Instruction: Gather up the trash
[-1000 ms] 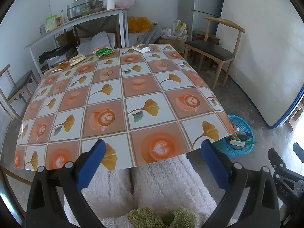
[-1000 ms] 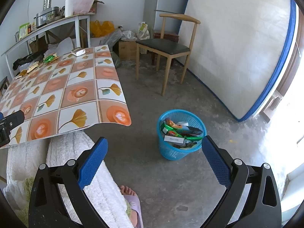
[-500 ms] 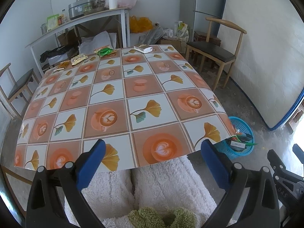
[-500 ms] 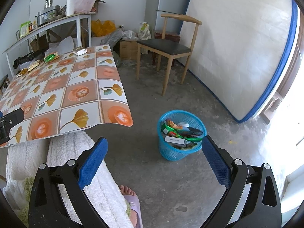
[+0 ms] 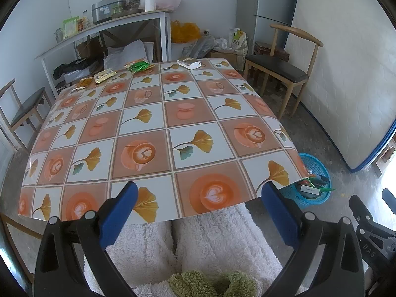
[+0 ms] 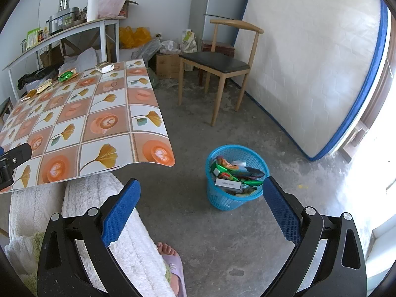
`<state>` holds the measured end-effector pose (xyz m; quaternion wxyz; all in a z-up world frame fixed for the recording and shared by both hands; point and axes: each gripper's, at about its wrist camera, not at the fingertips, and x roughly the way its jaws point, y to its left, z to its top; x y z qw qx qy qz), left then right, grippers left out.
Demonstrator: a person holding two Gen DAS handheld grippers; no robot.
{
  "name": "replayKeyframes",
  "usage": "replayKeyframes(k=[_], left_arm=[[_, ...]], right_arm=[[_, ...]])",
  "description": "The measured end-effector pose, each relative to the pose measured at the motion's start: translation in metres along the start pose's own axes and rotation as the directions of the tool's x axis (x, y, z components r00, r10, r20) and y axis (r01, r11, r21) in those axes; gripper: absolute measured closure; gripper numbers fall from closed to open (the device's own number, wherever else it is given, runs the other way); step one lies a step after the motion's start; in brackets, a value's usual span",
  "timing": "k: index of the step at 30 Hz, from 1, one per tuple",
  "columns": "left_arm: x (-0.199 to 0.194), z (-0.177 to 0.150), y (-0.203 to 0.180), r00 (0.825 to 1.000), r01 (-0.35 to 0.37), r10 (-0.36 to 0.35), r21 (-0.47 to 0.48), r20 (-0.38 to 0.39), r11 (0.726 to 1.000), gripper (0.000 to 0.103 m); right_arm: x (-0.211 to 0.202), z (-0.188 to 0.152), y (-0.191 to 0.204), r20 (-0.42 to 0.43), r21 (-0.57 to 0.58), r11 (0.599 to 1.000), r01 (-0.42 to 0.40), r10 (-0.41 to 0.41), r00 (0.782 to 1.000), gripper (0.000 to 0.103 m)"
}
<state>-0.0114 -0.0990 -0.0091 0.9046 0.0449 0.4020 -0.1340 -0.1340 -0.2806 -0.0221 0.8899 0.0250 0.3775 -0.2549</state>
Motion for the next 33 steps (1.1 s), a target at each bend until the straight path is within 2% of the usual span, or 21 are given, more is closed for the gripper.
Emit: replayKeyframes(k=[33], left_arm=[[-0.0036, -0.0016, 0.0038, 1.0, -0.005, 0.005, -0.012, 0.002, 1.0, 0.005]], right_arm=[[0.0, 0.0, 0.0, 0.001, 0.0, 1.0, 0.0, 0.0, 1.0, 0.008]])
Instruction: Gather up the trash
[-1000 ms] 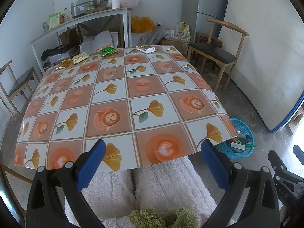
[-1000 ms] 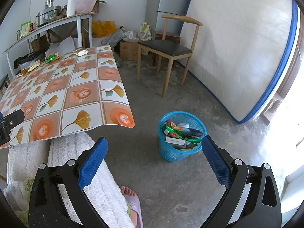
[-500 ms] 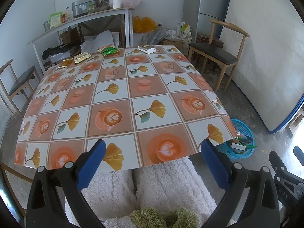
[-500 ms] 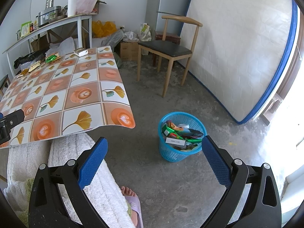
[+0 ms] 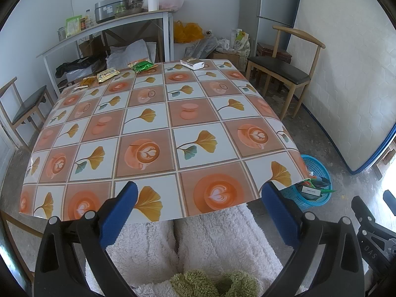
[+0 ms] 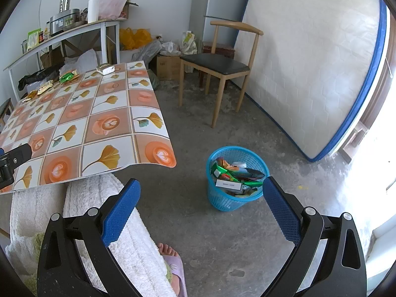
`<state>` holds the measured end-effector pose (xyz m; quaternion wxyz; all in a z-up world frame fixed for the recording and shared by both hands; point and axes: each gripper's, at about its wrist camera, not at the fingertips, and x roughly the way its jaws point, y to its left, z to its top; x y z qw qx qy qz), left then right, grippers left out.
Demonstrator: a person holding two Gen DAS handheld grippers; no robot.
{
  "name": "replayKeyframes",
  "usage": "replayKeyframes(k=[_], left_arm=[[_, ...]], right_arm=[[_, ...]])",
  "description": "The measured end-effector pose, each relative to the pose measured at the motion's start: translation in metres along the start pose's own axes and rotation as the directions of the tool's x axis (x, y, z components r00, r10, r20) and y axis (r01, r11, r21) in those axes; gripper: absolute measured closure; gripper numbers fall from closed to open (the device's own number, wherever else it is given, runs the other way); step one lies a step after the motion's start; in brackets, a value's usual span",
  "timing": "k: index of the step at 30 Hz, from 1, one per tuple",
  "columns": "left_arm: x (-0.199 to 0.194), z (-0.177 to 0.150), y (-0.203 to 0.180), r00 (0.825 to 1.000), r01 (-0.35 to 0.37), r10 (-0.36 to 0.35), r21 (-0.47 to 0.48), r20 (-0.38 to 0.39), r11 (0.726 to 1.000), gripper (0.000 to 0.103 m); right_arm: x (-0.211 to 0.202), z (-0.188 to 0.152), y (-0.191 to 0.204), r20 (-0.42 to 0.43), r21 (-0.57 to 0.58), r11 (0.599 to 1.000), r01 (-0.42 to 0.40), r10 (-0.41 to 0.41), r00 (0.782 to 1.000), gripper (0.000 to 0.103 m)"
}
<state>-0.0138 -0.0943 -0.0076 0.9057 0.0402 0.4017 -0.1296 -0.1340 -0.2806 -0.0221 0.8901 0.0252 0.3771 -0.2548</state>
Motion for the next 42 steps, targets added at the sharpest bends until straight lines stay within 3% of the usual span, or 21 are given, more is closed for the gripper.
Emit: replayKeyframes(k=[42], left_arm=[[-0.0003, 0.0002, -0.0006, 1.0, -0.001, 0.001, -0.002, 0.001, 1.0, 0.005]], right_arm=[[-0.0039, 0.0045, 0.0059, 0.001, 0.006, 1.0, 0.002, -0.002, 1.0, 0.008]])
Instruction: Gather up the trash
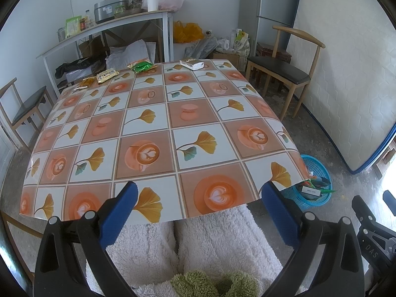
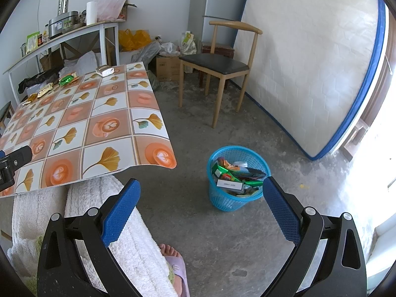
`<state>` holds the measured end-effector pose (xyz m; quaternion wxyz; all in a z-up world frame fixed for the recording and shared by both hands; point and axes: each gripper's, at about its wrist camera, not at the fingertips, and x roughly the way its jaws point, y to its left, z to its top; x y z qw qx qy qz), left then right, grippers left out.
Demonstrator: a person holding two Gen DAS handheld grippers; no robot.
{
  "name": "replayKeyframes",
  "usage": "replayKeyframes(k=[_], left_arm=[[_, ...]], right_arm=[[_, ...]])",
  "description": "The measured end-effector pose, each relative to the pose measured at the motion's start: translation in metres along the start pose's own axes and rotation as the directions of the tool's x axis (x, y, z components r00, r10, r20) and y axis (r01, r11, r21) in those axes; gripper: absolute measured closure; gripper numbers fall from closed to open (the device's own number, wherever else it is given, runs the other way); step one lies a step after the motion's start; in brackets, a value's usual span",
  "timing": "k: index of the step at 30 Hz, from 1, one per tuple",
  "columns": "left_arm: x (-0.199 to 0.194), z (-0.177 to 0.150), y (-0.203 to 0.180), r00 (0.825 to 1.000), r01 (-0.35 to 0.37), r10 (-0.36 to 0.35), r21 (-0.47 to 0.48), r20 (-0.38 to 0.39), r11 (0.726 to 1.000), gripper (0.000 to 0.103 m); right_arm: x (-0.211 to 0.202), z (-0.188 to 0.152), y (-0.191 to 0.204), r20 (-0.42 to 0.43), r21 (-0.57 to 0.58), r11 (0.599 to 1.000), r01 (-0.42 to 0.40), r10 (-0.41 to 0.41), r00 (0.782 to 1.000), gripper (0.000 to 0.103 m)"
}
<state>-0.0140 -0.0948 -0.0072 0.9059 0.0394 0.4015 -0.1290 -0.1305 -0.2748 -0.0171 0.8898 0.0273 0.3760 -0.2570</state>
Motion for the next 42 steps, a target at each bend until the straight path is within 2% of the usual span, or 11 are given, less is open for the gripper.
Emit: replayKeyframes(k=[42], left_arm=[[-0.0004, -0.0003, 0.0024, 1.0, -0.002, 0.002, -0.004, -0.003, 1.0, 0.005]], right_arm=[[-0.0009, 0.0003, 0.0012, -0.001, 0.004, 1.0, -0.001, 0.001, 1.0, 0.008]])
